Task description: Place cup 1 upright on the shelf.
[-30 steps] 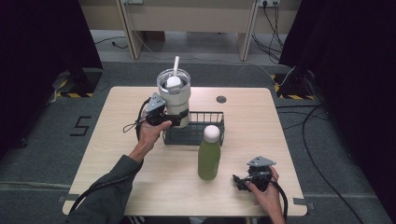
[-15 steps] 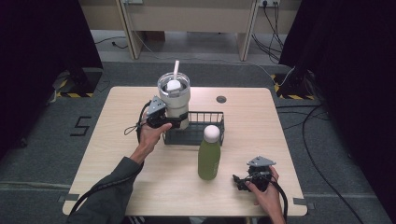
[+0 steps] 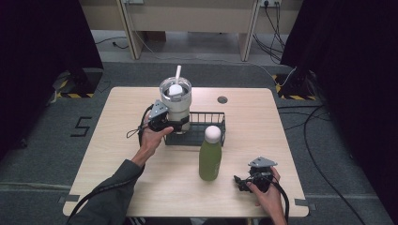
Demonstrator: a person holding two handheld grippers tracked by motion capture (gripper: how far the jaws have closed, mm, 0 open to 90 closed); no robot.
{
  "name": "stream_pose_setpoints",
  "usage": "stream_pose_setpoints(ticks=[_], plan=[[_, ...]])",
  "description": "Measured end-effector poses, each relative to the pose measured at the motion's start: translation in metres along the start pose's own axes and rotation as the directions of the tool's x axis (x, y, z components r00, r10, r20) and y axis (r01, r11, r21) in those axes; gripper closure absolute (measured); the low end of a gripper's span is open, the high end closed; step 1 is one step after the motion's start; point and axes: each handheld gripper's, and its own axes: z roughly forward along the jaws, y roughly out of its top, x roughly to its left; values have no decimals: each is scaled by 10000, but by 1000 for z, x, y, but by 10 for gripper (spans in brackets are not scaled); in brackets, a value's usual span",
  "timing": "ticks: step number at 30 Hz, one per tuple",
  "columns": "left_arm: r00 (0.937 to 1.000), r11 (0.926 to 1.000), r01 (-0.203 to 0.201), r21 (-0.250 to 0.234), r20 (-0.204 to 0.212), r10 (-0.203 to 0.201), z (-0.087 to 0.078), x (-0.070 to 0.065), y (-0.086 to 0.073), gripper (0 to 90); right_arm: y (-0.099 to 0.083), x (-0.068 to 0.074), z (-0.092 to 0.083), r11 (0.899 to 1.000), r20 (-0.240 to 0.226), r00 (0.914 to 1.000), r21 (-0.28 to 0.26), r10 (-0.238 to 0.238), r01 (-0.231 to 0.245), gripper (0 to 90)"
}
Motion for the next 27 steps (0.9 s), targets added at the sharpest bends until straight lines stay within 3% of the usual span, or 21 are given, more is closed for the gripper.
stream_pose_setpoints(ticks=[1, 10, 11, 12, 17, 18, 19, 27], plan=[[9984, 9984, 567, 5, -13, -567, 0, -4, -2, 108, 0, 0, 0, 10000, 0, 10000, -1, -2, 2, 4], [9984, 9984, 565, 65, -48, -565, 2, -4, -11, 107, 0, 0, 0, 10000, -1, 10000, 0, -1, 1, 4], [9995, 9995, 295, 119, -85, -294, 3, -2, -13, 107, 0, 0, 0, 10000, -1, 10000, 0, -5, 5, 4], [9984, 9984, 566, 47, 22, -566, 3, -4, -15, 107, 0, 0, 0, 10000, -1, 10000, -2, -5, 5, 4], [9982, 9981, 603, -107, -18, -603, 2, -4, -17, 106, 0, 0, 0, 10000, -3, 10000, -6, -22, 22, 4], [9998, 9998, 201, -95, -89, -202, 2, -1, -17, 106, 0, 0, 0, 10000, -4, 10000, -4, -22, 22, 4], [9985, 9985, 539, -102, -33, -539, 2, -4, -18, 106, 0, 0, 0, 10000, -3, 10000, -5, -23, 23, 4], [9985, 9985, 539, -80, 89, -539, 3, -4, -17, 103, 0, 0, 0, 10000, -6, 10000, -3, -28, 28, 4]])
